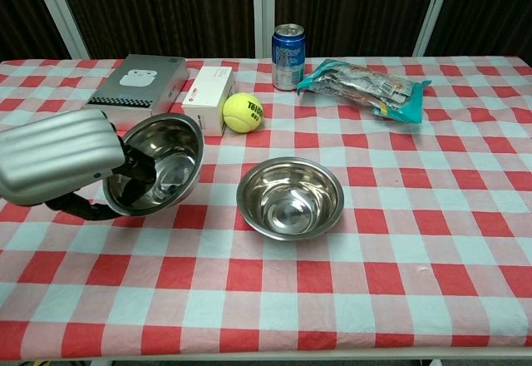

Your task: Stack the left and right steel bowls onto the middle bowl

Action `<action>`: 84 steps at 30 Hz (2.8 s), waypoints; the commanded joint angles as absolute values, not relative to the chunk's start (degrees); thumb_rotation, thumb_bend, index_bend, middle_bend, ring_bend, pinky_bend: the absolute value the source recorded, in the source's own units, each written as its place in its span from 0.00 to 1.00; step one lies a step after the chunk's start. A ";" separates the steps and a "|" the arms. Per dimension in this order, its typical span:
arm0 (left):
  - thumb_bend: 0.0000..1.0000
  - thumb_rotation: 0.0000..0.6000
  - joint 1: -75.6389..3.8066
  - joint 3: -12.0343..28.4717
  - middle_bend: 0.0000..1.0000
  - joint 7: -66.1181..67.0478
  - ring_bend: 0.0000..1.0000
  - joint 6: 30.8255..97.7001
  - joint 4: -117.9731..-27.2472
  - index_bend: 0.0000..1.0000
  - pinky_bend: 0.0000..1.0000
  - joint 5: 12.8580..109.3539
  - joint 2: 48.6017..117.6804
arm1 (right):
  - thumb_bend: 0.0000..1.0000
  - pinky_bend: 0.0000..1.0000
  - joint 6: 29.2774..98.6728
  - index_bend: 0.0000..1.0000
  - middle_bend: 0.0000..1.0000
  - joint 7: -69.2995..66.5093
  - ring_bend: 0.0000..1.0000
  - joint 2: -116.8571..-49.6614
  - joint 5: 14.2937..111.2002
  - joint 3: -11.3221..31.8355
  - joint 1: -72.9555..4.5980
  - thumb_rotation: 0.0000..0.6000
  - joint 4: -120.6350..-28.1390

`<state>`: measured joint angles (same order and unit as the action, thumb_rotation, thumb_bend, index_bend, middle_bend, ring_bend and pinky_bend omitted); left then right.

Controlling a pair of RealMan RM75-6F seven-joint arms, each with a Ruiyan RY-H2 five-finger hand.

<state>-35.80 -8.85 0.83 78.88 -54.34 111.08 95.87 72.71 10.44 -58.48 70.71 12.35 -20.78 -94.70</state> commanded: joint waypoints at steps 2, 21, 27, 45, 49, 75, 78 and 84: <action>0.36 1.00 -40.15 -7.50 0.70 3.46 1.00 75.08 -59.98 0.70 1.00 112.10 93.79 | 0.04 0.77 73.56 0.13 0.31 9.32 0.79 -57.96 70.40 13.16 -20.50 1.00 -94.74; 0.37 1.00 -50.08 -2.59 0.71 6.73 1.00 64.52 -67.85 0.70 1.00 109.88 94.39 | 0.04 0.77 77.72 0.14 0.31 -4.70 0.79 -54.27 67.36 18.41 -16.84 1.00 -93.03; 0.37 1.00 -50.50 -4.13 0.71 7.64 1.00 62.96 -67.71 0.70 1.00 110.01 96.59 | 0.04 0.77 77.71 0.15 0.32 -5.01 0.79 -52.96 67.08 19.35 -16.91 1.00 -94.12; 0.37 1.00 -51.45 -5.30 0.72 7.84 1.00 62.71 -65.40 0.71 1.00 109.26 98.01 | 0.04 0.77 78.50 0.16 0.33 -2.74 0.79 -48.27 67.99 21.94 -18.03 1.00 -100.82; 0.37 1.00 -51.97 -5.63 0.72 8.30 1.00 62.35 -66.19 0.71 1.00 109.60 98.10 | 0.04 0.77 79.16 0.16 0.33 -1.24 0.80 -46.54 67.61 22.98 -18.35 1.00 -103.23; 0.19 1.00 -56.35 -6.56 0.51 3.32 1.00 60.23 -61.95 0.51 1.00 109.44 99.51 | 0.04 0.77 79.57 0.16 0.33 -0.47 0.79 -45.56 65.67 23.06 -18.57 1.00 -103.51; 0.17 1.00 -56.57 -6.43 0.50 3.67 1.00 60.38 -63.14 0.49 1.00 109.24 98.27 | 0.04 0.77 79.81 0.16 0.33 -0.54 0.79 -45.51 65.63 23.08 -18.49 1.00 -103.58; 0.16 1.00 -55.87 -5.58 0.49 5.51 1.00 60.64 -67.16 0.48 1.00 107.21 93.48 | 0.04 0.77 80.11 0.16 0.33 -0.74 0.80 -45.31 65.88 23.04 -18.38 1.00 -104.06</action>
